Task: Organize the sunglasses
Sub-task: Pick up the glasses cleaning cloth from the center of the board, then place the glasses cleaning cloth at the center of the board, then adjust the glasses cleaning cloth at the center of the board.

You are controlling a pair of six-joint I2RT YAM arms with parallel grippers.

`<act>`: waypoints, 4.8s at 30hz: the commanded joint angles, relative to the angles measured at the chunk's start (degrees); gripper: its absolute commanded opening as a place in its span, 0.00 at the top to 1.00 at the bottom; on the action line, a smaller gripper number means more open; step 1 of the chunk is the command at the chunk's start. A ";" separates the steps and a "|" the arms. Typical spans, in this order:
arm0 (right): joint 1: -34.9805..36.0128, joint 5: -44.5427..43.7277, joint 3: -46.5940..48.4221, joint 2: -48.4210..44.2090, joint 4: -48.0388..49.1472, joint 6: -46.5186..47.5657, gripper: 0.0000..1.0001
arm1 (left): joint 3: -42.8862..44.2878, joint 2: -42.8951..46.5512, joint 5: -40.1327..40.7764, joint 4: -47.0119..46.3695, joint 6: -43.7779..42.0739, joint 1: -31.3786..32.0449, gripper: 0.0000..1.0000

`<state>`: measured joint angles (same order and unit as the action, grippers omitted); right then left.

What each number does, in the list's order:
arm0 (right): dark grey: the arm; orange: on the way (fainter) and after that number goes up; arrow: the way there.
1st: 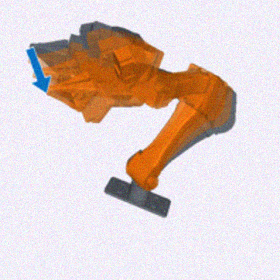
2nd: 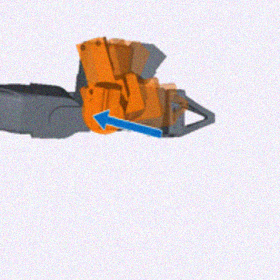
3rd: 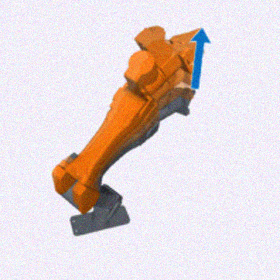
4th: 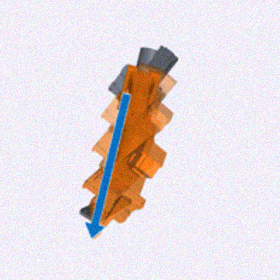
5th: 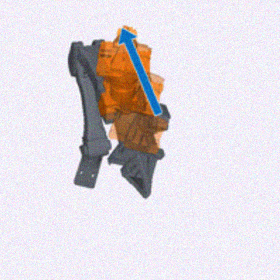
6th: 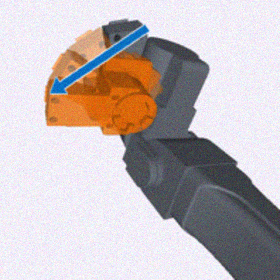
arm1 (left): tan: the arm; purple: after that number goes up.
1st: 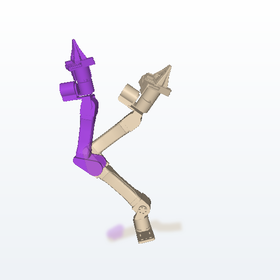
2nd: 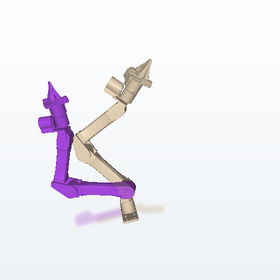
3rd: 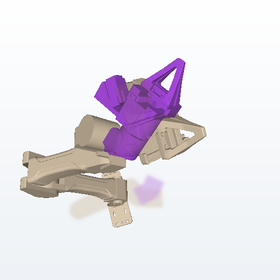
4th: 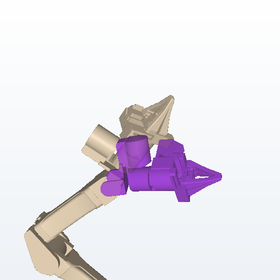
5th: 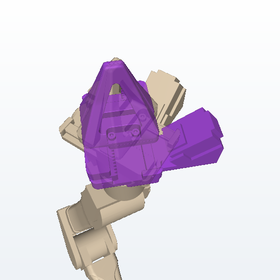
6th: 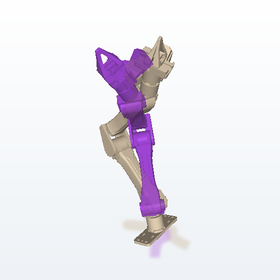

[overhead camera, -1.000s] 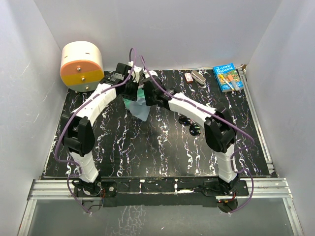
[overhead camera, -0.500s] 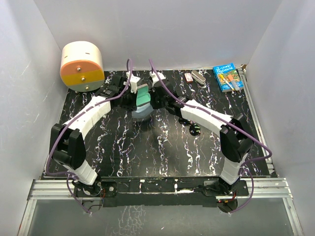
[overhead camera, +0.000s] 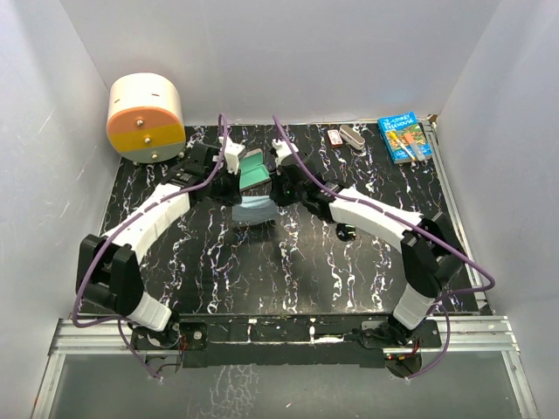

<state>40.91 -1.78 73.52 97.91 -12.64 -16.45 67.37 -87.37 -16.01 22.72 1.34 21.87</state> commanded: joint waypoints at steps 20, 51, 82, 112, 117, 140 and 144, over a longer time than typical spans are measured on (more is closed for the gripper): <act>8.38 6.35 -12.18 -15.14 1.40 -30.77 0.92 | 13.54 6.55 3.44 11.07 -5.40 0.12 1.00; 4.53 2.85 -19.65 -14.99 5.53 -43.49 0.92 | 17.79 -16.44 6.39 5.20 -1.43 9.36 1.00; -8.96 -5.24 -24.95 -18.76 -5.72 -34.54 0.92 | 44.08 -42.33 14.68 8.67 -4.33 16.45 1.00; -9.11 3.56 -24.43 -13.24 -0.11 -26.16 0.92 | 48.41 -41.96 21.14 6.80 -3.52 17.73 0.19; -7.71 4.58 -22.57 -9.88 2.13 -24.03 0.92 | 42.06 -29.35 27.10 4.39 -4.13 15.31 0.12; 3.59 2.14 -12.97 8.45 0.88 -27.22 0.92 | 22.00 -2.10 20.34 6.94 -1.02 -0.67 0.09; 8.17 0.93 -7.72 11.72 -1.24 -31.48 0.92 | 22.45 -1.09 19.84 7.37 -0.61 -0.72 0.09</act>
<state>44.29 0.80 61.80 105.89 -10.57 -43.90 88.82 -92.18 5.26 30.04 -0.38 21.52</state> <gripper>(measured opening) 0.081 0.913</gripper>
